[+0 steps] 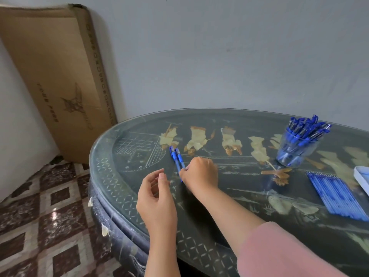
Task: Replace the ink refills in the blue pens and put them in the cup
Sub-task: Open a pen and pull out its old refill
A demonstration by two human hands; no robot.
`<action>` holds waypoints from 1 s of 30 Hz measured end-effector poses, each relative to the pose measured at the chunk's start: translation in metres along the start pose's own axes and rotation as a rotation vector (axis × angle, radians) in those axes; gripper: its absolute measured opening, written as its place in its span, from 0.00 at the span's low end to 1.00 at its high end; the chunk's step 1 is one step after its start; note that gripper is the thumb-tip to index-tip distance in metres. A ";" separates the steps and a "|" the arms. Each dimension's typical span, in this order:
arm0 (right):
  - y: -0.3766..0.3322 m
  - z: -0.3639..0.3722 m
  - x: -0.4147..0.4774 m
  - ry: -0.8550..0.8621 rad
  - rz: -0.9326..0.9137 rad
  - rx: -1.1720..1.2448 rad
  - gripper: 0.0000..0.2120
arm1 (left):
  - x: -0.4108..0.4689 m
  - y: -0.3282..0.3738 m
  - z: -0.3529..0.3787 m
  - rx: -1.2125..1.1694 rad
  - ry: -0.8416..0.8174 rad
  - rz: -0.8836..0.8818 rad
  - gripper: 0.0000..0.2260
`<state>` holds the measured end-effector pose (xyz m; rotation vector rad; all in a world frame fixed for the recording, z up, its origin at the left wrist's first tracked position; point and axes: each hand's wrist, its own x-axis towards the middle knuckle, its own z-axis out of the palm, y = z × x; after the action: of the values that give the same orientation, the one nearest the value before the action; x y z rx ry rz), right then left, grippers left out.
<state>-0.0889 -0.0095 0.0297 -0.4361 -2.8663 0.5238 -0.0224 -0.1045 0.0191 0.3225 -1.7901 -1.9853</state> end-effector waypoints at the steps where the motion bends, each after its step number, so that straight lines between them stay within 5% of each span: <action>1: -0.001 0.000 -0.001 0.009 0.004 -0.005 0.12 | 0.000 0.000 0.000 -0.007 0.003 -0.003 0.07; 8: 0.001 -0.003 0.002 0.044 0.081 0.074 0.11 | 0.001 -0.002 0.000 -0.004 0.000 0.001 0.07; 15: 0.046 -0.052 -0.024 0.156 0.066 0.405 0.05 | -0.006 0.004 0.001 0.127 -0.067 0.089 0.05; 23: 0.193 -0.104 -0.122 0.069 -0.056 0.386 0.08 | -0.068 0.003 0.037 0.375 -0.644 0.647 0.21; 27: 0.233 -0.106 -0.151 0.076 -0.034 0.398 0.10 | -0.102 -0.008 0.054 0.415 -0.814 0.754 0.11; 30: 0.247 -0.104 -0.156 0.186 -0.123 0.273 0.01 | -0.117 -0.008 0.061 0.428 -0.881 0.765 0.09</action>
<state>0.1446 0.1934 0.0119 -0.2468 -2.5751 0.7922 0.0511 0.0050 0.0051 -1.1199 -2.3153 -1.2172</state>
